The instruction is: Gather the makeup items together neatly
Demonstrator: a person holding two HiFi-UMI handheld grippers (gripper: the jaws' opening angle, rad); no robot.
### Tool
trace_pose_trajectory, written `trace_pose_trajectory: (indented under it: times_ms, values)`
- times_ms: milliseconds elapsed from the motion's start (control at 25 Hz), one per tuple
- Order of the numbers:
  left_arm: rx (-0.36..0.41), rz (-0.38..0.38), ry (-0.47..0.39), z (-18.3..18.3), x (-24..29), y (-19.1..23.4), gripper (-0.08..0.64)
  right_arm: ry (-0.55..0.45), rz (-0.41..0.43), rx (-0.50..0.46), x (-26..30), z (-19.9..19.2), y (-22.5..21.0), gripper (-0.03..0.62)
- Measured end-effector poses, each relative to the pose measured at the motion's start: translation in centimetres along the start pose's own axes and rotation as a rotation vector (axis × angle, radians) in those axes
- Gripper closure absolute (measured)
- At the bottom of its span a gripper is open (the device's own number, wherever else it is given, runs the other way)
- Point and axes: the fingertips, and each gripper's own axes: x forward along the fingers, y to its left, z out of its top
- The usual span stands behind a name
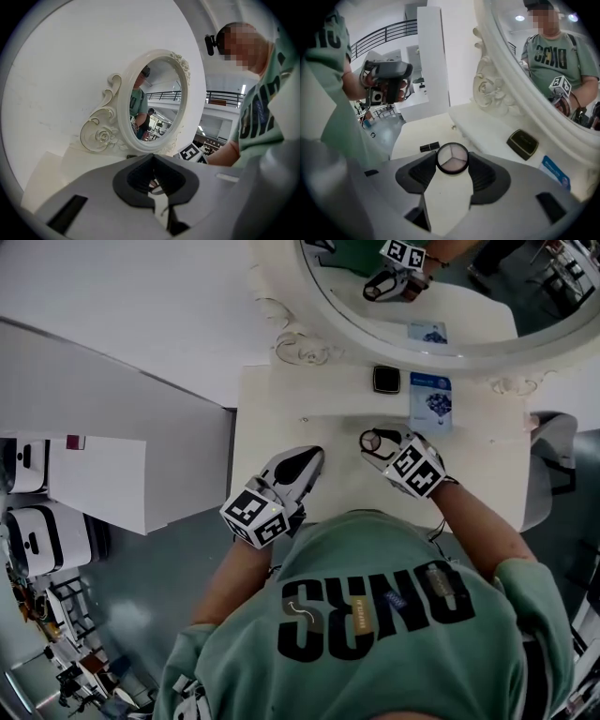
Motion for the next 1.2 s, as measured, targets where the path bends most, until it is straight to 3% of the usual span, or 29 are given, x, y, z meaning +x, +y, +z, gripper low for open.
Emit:
trace_pose_trajectory:
  times_ms: [280,880,1040,1200]
  values:
    - [-0.040,0.030,0.022,-2.4,-2.3,1.6,0.551,0.063,0.068,-0.012,4.8,-3.0,4.1,0.383]
    - [-0.086,0.065,0.036,-5.0,-5.3,4.0,0.551,0.168,0.038,-0.038,8.7,-8.1,4.3,0.382]
    - [-0.086,0.058,0.039,-5.2,-5.0,3.8,0.551,0.165,0.047,-0.028,8.9,-8.4,4.3,0.370]
    - [-0.076,0.049,0.039,-4.9,-4.6,3.3,0.551,0.093,0.046,0.019,7.6,-6.4,4.0,0.316]
